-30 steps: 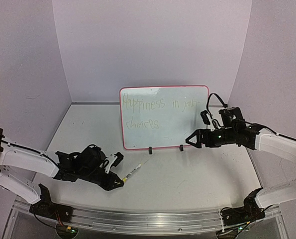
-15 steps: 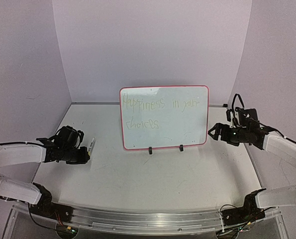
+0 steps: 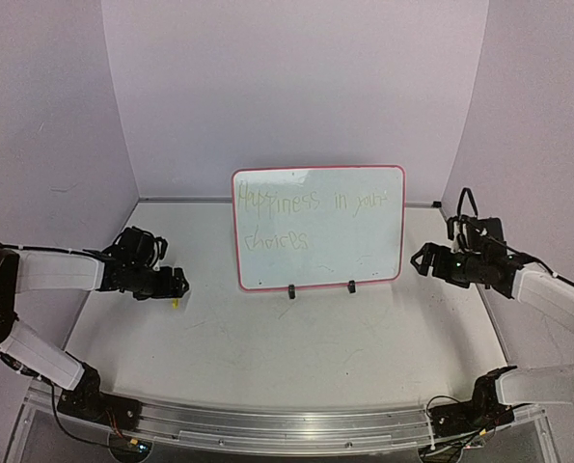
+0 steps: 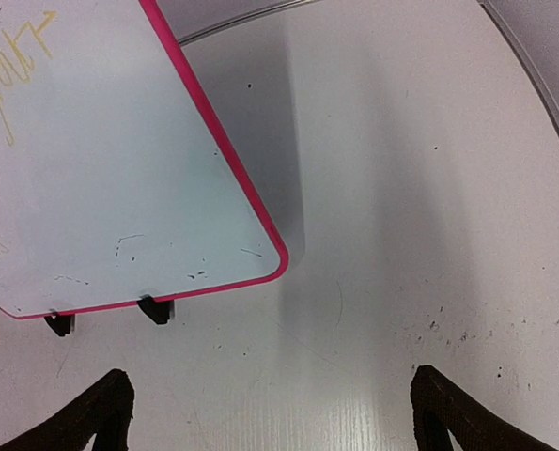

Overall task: Write a sentence on the whiteboard
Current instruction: Place the whiteboard marker in the corner of the board, then reset both arms

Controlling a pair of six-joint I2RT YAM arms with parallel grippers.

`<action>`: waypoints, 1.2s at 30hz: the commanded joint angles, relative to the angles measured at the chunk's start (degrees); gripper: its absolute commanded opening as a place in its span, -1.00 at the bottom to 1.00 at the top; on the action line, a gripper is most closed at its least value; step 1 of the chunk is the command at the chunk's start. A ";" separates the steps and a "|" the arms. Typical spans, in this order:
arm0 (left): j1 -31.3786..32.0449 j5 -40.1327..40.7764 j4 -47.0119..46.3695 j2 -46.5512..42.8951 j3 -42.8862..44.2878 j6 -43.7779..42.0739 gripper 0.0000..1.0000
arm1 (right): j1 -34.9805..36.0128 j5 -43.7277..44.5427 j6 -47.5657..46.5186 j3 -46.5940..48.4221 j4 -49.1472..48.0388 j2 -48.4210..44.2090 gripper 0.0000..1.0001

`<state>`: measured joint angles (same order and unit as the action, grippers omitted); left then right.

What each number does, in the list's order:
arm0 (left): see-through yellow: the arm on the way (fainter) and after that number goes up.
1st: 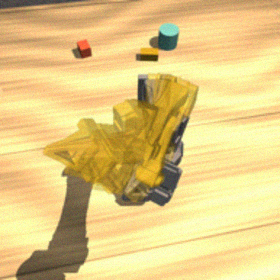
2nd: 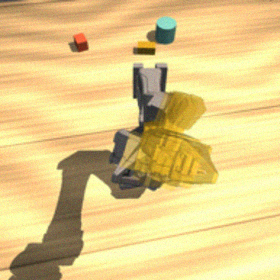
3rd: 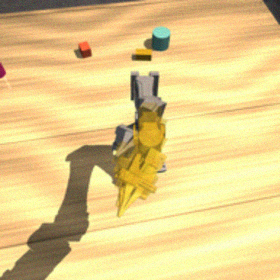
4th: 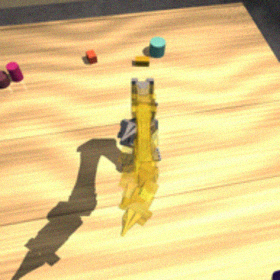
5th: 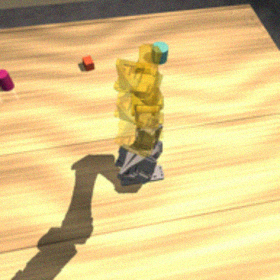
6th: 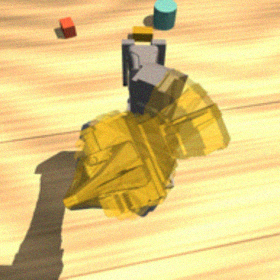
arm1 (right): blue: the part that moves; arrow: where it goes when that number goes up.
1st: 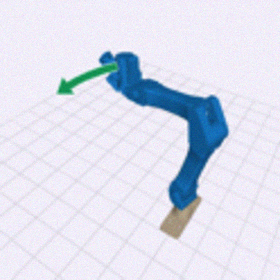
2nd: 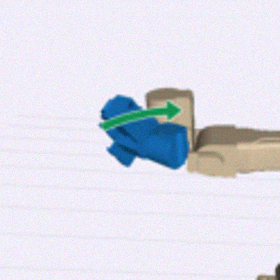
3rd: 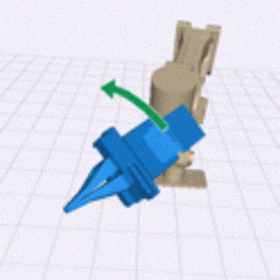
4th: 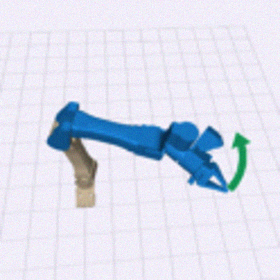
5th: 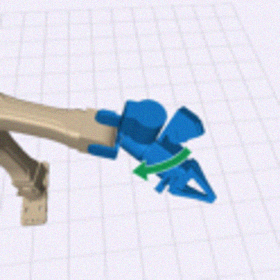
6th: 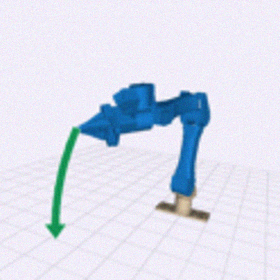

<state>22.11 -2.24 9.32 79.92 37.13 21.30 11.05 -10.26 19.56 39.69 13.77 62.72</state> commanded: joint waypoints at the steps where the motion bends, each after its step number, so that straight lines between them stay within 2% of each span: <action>1: -3.41 0.39 -1.09 -0.17 2.63 -1.72 0.79 | -1.52 1.86 -0.59 -1.87 -3.38 -0.12 0.97; 8: -13.51 -0.97 -3.50 -3.08 3.44 -2.63 0.93 | -8.07 2.23 -0.96 -3.67 -8.59 -0.29 0.97; 13: -20.24 4.81 -5.46 -8.50 3.15 -3.23 0.96 | -10.61 5.57 -0.72 -7.15 -14.73 -5.95 0.97; 19: -20.71 14.23 -17.87 -17.51 -5.88 -7.18 0.96 | -10.61 14.68 -4.17 -18.89 -30.24 -16.50 0.97; 24: -20.71 15.81 -29.77 -19.39 -14.95 -8.88 0.98 | -10.61 18.89 -6.07 -26.13 -37.44 -21.31 0.97; 28: -20.71 17.93 -32.62 -19.09 -17.64 -8.90 0.99 | -10.61 21.17 -6.85 -28.31 -38.67 -22.15 0.97; 36: -20.70 16.97 -34.75 -17.74 -18.35 -9.51 0.99 | -10.61 21.64 -7.43 -27.74 -38.82 -19.66 0.96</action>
<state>1.39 13.78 -20.50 62.02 18.94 13.21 0.56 9.65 13.19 11.42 -22.22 42.27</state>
